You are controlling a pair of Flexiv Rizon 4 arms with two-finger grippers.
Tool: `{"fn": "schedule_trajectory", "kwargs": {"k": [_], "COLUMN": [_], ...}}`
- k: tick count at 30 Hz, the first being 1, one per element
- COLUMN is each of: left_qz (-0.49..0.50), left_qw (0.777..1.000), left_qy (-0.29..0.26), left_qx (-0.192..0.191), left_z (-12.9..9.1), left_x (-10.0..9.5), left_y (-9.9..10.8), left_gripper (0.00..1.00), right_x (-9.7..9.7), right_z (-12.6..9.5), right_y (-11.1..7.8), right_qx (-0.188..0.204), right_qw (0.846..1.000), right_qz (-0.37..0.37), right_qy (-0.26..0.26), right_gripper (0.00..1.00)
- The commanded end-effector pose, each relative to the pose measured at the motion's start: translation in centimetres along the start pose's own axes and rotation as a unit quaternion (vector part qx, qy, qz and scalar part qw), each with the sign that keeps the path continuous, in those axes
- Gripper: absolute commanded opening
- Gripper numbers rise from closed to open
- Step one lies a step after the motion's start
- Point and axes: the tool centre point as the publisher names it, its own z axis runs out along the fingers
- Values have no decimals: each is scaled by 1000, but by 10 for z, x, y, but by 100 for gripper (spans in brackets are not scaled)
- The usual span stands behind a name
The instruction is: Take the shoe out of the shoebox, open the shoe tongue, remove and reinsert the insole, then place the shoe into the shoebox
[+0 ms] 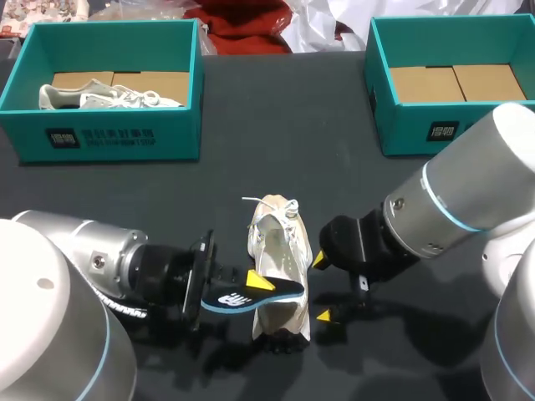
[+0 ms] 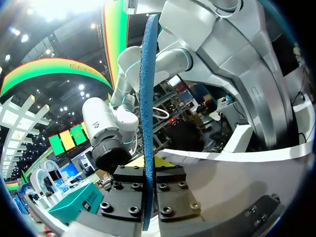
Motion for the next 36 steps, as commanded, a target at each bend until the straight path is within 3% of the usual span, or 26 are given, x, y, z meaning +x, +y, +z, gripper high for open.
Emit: {"fn": "schedule_trajectory", "kwargs": {"k": [1, 26, 31, 36], "left_qz": [-7, -1, -13, 6], "left_qw": [1000, 1000, 999, 999], "left_qy": [-14, -24, -32, -42], "left_qx": [2, -9, -4, 8], "left_z": [0, 5, 6, 0], "left_x": [5, 9, 10, 13], "left_y": [-2, 8, 18, 10], "left_gripper": [0, 0, 0, 0], "right_x": [-4, -5, -5, -5], "right_z": [12, 25, 25, 25], "right_y": [1, 7, 7, 7], "right_qx": [-2, -11, -11, -11], "right_qw": [1000, 999, 999, 999], "right_qz": [1, -29, -29, -29], "right_qy": [2, 12, 12, 12], "right_gripper": [100, 100, 100, 100]}}
